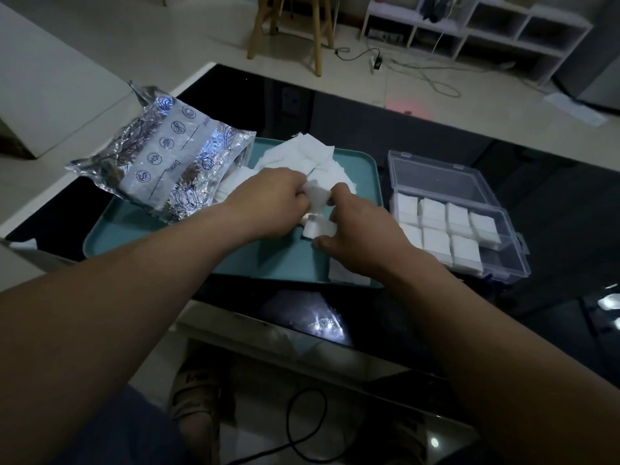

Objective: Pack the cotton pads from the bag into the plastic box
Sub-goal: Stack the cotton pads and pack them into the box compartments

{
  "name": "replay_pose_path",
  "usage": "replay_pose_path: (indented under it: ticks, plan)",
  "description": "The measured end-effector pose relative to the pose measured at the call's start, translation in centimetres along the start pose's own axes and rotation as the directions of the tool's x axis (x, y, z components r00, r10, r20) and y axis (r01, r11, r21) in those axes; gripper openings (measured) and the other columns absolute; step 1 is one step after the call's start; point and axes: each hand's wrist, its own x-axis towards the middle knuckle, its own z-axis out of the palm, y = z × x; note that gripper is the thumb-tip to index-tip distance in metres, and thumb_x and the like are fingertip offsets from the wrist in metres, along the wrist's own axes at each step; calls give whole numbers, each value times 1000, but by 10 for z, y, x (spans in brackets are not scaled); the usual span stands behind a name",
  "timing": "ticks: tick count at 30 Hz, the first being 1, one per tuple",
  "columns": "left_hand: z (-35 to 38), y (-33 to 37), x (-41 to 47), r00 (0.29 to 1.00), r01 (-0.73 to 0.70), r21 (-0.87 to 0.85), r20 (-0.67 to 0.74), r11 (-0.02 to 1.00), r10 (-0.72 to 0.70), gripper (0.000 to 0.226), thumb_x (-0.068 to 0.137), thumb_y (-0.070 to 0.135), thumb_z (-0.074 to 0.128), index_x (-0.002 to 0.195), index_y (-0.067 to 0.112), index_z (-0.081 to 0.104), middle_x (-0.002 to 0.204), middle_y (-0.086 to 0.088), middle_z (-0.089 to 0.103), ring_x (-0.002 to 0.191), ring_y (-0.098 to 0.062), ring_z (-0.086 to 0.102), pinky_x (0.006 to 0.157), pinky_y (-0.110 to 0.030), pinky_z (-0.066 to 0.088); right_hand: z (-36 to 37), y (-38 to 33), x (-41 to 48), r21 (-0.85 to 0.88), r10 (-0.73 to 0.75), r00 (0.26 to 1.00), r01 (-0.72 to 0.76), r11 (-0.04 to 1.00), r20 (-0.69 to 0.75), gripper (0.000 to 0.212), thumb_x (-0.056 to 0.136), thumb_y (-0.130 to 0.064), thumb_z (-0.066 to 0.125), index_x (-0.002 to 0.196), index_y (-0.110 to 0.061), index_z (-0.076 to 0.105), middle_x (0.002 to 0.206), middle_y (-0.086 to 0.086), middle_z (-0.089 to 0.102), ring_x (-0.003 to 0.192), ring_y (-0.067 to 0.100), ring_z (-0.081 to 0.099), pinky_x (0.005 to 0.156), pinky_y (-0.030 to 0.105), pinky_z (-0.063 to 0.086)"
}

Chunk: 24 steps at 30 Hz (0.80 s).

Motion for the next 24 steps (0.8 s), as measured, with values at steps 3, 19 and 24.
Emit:
replay_pose_path:
  ticks: [3, 19, 24]
  plan:
    - [-5, 5, 3, 990, 103, -91, -88, 991, -111, 25, 90, 23, 55, 70, 18, 42, 73, 1, 47, 72, -24, 46, 54, -35, 27, 1, -1, -1, -21, 13, 999, -14, 1000, -49, 46, 86, -40, 71, 115, -19, 42, 103, 6, 70, 84, 34, 65, 75, 45, 55]
    - [-2, 6, -2, 926, 365, -647, 178, 669, -333, 5, 91, 6, 53, 89, 10, 51, 74, -17, 67, 64, -33, 73, 43, -22, 43, -14, 2, 1, 199, 208, 963, -240, 950, 169, 14, 95, -32, 64, 96, -19, 58, 95, 2, 61, 85, 25, 58, 60, 33, 38]
    - [-5, 7, -1, 929, 355, -705, 193, 614, -315, 13, 90, 4, 54, 95, 13, 46, 74, -18, 66, 59, -26, 71, 51, -26, 40, -39, 16, -1, 575, 374, 926, -336, 746, 57, 19, 100, -27, 58, 98, -16, 73, 92, 2, 71, 84, 21, 65, 75, 36, 52]
